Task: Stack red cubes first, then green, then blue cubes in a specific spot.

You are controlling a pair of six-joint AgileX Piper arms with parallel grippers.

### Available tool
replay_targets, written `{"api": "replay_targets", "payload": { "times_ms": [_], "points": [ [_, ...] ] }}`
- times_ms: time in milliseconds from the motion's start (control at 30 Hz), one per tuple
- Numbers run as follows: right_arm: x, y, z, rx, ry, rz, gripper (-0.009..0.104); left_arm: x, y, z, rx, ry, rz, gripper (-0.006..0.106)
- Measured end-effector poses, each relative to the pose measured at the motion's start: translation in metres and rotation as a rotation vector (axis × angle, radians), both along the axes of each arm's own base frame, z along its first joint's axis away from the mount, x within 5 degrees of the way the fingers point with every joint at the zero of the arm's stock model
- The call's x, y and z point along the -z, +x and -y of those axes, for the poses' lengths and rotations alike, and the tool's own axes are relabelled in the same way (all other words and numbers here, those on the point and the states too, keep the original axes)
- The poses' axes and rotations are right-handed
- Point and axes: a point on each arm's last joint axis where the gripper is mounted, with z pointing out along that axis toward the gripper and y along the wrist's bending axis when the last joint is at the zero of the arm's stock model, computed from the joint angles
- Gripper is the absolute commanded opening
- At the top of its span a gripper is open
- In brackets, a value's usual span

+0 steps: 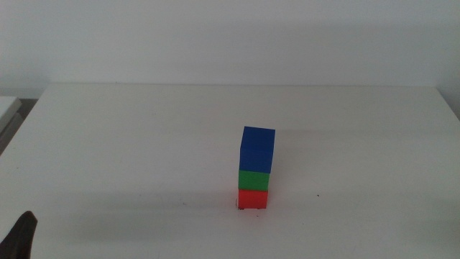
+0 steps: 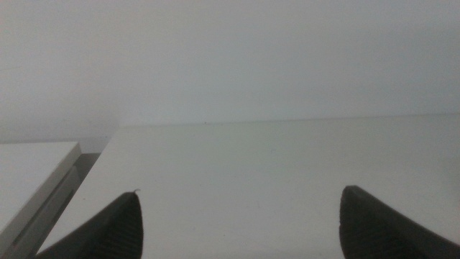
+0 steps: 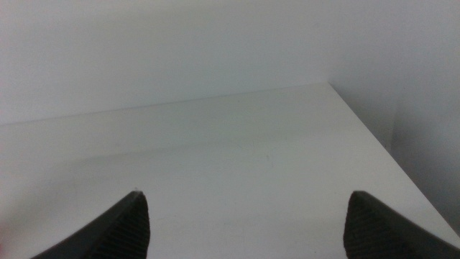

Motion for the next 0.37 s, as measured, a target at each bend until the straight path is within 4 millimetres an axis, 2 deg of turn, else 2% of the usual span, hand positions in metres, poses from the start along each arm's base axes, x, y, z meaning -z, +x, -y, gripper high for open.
{"api": "replay_targets", "payload": {
  "times_ms": [367],
  "points": [
    [0.0000, 0.0000, 0.0000, 0.000, 0.000, 0.000, 0.093, -0.0005, 0.0001, -0.0004, -0.002, 0.024, 0.008, 0.094]
  ]
}}
